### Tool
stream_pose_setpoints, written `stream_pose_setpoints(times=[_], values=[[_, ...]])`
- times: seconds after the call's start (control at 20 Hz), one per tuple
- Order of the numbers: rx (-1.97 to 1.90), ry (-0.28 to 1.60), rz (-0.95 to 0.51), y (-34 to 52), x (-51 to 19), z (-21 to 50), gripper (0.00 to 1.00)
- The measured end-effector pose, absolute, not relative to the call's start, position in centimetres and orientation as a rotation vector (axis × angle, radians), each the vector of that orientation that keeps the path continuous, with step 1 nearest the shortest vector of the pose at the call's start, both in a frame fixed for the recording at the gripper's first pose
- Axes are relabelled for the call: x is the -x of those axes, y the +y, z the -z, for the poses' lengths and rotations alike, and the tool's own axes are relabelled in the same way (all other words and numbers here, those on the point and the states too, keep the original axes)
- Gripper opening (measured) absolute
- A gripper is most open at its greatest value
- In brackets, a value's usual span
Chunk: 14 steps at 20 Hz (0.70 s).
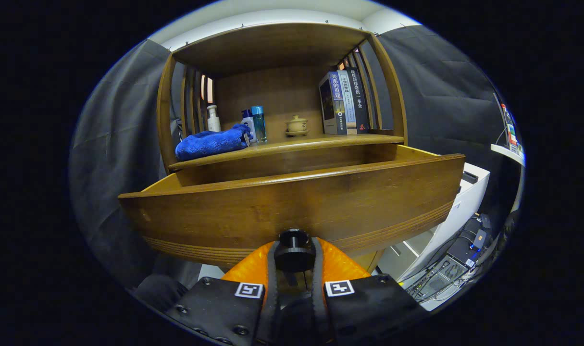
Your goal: Pull open the drawer, take out the items inside it, and place them on the countertop above the cabinet.
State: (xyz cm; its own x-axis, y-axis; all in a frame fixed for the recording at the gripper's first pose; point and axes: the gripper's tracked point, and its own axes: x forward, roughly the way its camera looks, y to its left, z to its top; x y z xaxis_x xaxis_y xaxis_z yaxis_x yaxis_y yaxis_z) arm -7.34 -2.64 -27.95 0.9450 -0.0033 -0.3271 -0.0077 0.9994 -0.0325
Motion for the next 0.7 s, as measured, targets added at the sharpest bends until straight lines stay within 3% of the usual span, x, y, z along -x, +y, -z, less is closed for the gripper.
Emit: stream_pose_setpoints(times=[0.45, 0.7], values=[[0.02, 0.371, 0.014, -2.7, 9.2, 28.3, 0.34], [-0.034, 0.35, 0.02, -2.1, 9.1, 25.5, 0.52]])
